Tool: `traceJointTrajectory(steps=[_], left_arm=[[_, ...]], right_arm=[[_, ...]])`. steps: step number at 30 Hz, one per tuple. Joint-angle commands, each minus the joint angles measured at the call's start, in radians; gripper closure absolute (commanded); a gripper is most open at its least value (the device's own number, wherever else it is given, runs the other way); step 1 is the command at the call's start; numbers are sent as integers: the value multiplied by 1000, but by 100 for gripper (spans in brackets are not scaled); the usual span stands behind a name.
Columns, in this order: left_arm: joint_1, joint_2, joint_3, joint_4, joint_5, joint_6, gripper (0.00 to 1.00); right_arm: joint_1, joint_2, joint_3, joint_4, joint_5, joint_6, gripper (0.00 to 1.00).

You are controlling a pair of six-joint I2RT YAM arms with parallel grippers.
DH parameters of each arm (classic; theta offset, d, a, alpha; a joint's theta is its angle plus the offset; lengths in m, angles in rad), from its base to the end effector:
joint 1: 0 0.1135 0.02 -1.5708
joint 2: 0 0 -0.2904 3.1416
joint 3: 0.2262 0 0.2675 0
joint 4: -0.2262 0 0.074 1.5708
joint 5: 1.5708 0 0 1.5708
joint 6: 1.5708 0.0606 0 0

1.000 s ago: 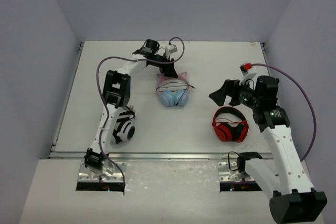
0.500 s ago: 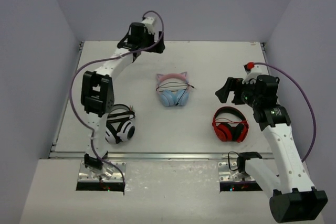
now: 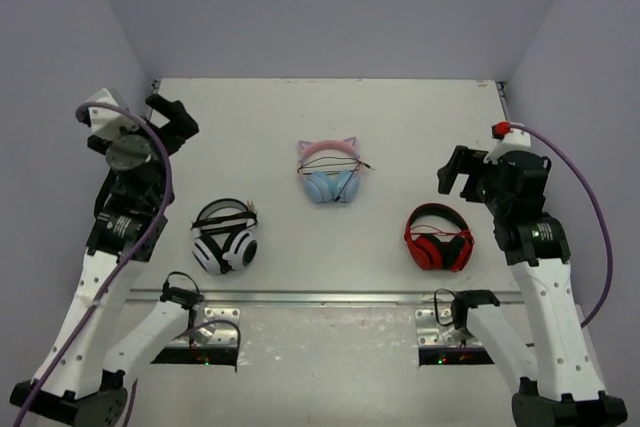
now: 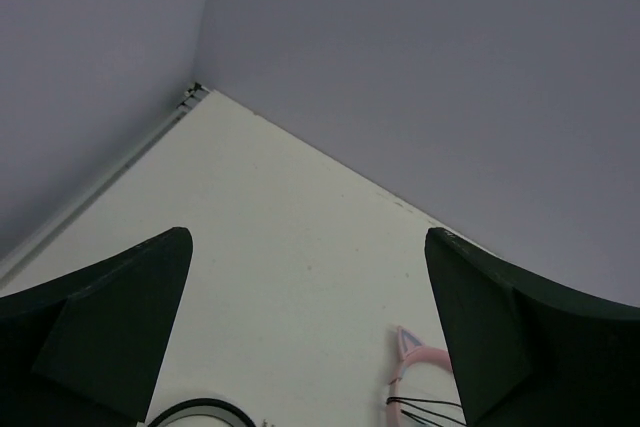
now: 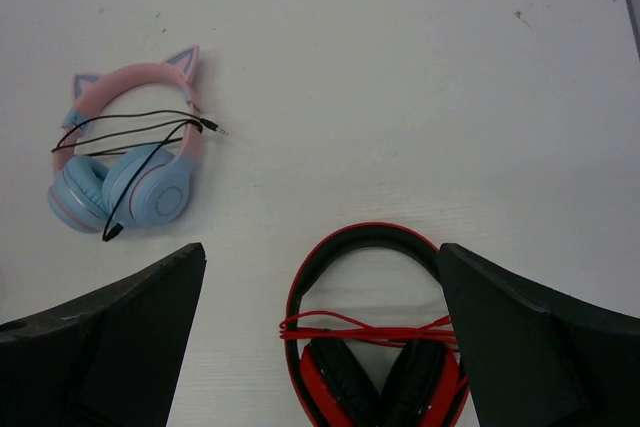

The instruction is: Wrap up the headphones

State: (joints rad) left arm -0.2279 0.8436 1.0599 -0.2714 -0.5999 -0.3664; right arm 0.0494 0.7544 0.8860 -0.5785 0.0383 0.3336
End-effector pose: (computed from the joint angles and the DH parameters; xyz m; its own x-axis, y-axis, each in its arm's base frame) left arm 0.1953 -0.0102 0.4382 0.0798 -0.3221 -0.9433 -0.3578 0.8740 -0.3287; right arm 0.1802 0.0066 0.3479 -0.4127 0.3072 -0.8575 0.1273 0.9516 0.2797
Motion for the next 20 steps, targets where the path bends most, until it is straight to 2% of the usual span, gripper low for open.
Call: traceJointTrajectory(steps=[1,2,3,4,6,9,15,20], left_arm=[[-8,-81,-43,-146,-69,119,0],[-10,-112,-66,-158,-96,160,0],[-30,-185,-96,-160,-215,165,0],[-95,-233,-183,-100,-254,173,0],[-102,-331,-247,-57,-277,178,0],[-79,-337,-224,-78,-293,159,0],[-79,-380,-270,-60,-230,164,0],[-88,-403,-293,-31,-144,193,0]], right_arm=[[4,-52,-19,14,-24,1,1],[7,-85,-44,20,-32,-2,1],[7,-101,-56,29,-34,-5,1],[7,-121,-73,43,-32,-7,1],[7,-130,-81,49,-63,-19,1],[7,-135,-101,58,-52,-30,1],[9,-121,-113,63,-9,-50,1],[9,-115,-116,66,-34,-54,1]])
